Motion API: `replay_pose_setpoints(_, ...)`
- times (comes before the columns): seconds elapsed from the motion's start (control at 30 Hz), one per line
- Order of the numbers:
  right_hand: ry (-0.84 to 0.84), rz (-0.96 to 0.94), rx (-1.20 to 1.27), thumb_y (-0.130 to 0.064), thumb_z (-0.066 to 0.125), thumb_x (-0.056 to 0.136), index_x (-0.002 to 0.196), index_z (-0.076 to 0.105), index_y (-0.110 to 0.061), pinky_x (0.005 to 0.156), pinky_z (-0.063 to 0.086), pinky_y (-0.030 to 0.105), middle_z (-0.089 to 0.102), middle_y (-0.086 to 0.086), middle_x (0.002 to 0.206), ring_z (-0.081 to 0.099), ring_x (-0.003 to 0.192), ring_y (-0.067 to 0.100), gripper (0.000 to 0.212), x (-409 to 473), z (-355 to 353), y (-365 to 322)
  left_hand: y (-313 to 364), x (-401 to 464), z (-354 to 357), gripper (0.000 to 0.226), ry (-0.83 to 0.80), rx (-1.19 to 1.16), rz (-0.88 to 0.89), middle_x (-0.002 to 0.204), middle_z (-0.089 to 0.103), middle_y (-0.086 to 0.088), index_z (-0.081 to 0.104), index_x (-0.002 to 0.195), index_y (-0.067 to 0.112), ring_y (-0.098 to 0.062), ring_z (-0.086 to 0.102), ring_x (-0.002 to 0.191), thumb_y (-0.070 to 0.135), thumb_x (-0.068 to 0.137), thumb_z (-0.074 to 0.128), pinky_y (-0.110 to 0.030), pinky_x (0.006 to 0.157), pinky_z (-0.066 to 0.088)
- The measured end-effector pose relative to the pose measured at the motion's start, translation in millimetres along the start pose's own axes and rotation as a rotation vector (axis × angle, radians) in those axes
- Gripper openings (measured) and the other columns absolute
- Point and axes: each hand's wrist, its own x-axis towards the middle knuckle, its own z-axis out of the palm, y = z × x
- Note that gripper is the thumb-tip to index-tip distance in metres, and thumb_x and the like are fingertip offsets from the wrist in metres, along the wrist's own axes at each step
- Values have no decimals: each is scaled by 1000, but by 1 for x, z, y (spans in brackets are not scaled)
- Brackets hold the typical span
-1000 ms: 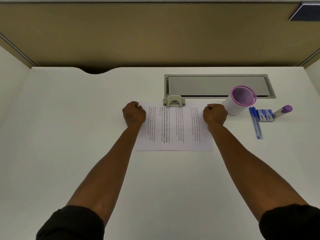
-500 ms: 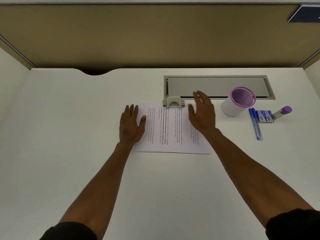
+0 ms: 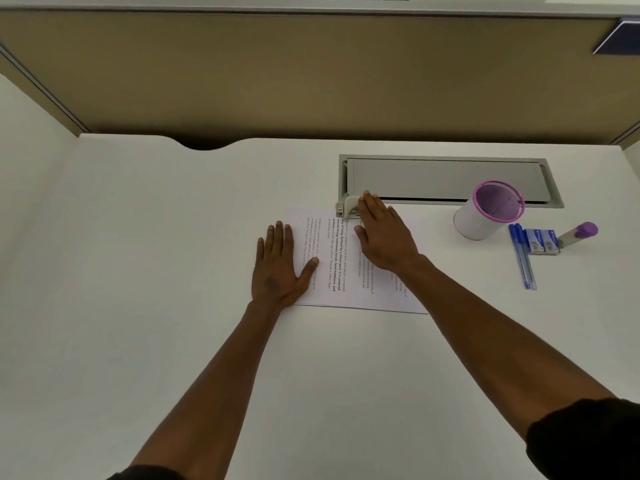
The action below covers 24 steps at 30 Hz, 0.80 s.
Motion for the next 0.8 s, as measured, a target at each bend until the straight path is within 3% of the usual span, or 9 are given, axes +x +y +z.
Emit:
replay_pose_setpoints(0.4, -22, 19, 26, -37, 34, 102, 154, 9, -11, 122, 14, 41, 2, 6, 163, 4, 150, 21, 64, 3, 2, -1, 3, 0, 11, 90, 31, 15, -47, 168, -2, -4, -5, 159, 16, -22, -6, 155, 73, 94, 21, -46, 126, 1)
replay_pose_setpoints(0.8, -77, 8, -35, -48, 28, 101, 154, 6, -12, 122, 6, 43, 0, 6, 163, -2, 151, 21, 68, 6, 2, 1, 4, 0, 11, 88, 35, 54, -42, 168, -4, -3, -6, 159, 16, -22, -6, 155, 72, 94, 18, -46, 126, 2)
